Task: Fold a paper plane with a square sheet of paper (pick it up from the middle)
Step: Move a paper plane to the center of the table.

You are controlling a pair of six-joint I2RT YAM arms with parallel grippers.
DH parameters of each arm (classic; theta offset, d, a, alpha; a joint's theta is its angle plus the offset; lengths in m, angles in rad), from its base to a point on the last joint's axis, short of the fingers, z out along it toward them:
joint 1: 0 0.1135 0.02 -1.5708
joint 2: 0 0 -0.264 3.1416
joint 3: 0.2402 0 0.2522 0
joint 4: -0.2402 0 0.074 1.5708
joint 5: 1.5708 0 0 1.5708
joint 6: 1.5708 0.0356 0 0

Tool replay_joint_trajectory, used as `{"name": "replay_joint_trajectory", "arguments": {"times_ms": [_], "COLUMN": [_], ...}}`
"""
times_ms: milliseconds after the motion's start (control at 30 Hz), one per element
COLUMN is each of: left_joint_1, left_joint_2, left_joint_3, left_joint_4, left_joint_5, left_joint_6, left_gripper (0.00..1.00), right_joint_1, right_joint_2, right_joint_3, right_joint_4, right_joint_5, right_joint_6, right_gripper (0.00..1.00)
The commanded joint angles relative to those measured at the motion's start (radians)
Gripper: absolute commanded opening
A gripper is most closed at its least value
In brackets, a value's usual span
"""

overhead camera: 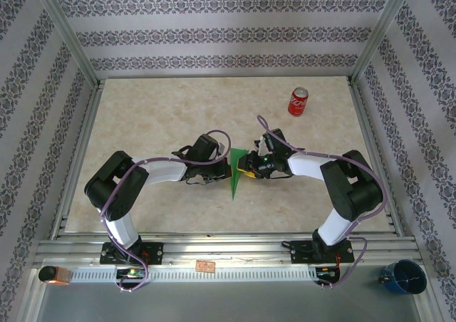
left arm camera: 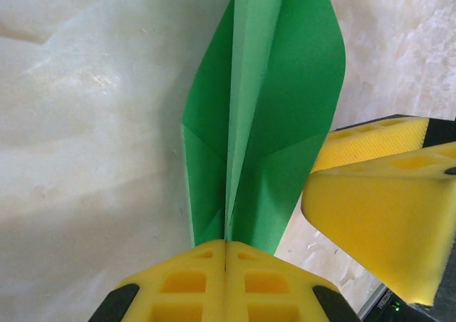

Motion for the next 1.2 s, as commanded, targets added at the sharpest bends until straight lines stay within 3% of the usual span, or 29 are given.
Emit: {"name": "replay_joint_trajectory", "arguments": {"times_ms": [0, 300, 533, 900, 1167], "left_joint_1": [-0.012, -0.022, -0.022, -0.023, -0.023], "left_joint_2": [-0.030, -0.036, -0.051, -0.030, -0.007], "left_joint_3": [0.032, 0.051, 0.045, 0.063, 0.080], "left_joint_4": [-0.049, -0.078, -0.095, -0.110, -0.121], "left_joint_5": [-0.018, -0.032, -0.056, -0.055, -0.037], "left_joint_6": [0.032, 0.044, 0.047, 0.050, 0.062], "left_gripper": [0.00, 0.00, 0.00, 0.00, 0.19], "right_joint_1": [0.012, 0.038, 0.020, -0.017, -0.022], "right_joint_2": [0.010, 0.032, 0.027, 0.038, 0.063], "right_joint_3": [0.035, 0.096, 0.054, -0.023, -0.028], "right_joint_4": [-0.027, -0.130, -0.126, 0.013, 0.071], "right_joint_5": [-0.006, 0.011, 0.066, -0.028, -0.072], "right_joint_6": [-0.004, -0.052, -0.050, -0.022, -0.012], "right_gripper": [0.40, 0.42, 0.31, 0.16, 0.11]}}
